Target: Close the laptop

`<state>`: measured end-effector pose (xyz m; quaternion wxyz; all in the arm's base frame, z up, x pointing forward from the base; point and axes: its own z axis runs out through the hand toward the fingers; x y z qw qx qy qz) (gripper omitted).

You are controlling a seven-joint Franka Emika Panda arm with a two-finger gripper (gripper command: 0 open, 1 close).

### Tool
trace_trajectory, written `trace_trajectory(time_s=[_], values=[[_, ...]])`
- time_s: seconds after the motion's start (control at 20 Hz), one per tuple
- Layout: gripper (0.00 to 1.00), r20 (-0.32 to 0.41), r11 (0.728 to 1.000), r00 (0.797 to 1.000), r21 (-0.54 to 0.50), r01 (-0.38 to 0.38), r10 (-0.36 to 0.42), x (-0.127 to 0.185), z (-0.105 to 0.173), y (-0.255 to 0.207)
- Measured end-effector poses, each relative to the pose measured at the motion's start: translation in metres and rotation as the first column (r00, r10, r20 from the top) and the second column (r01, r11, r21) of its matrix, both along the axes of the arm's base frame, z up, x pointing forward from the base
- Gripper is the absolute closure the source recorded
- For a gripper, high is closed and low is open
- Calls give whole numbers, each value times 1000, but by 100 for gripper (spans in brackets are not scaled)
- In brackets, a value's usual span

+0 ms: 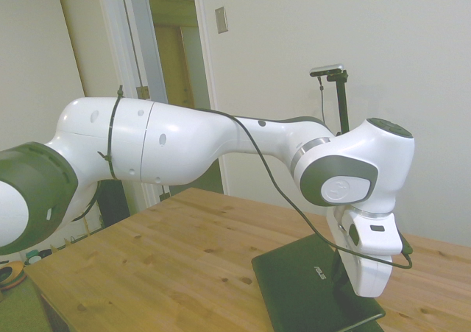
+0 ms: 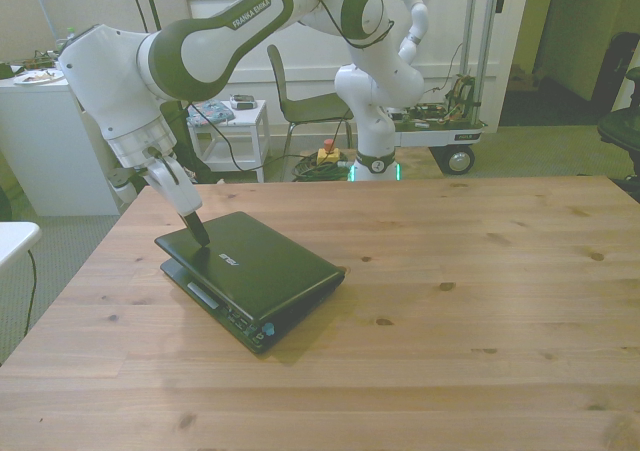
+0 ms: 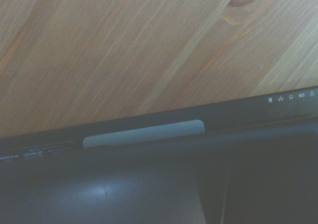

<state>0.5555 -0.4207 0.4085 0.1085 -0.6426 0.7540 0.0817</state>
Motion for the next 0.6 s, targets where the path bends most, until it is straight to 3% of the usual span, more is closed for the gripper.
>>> trace_trajectory(time_s=[0.3, 0.4, 0.55, 0.6], values=[[100, -31, 1000, 1000, 8, 5, -4, 10, -27, -3], [100, -15, 1000, 1000, -1, 0, 0, 11, -16, -1], [100, 43, 999, 999, -19, -32, 33, 6, 29, 10], [0, 68, 998, 995, -20, -67, 69, 1, 47, 18]])
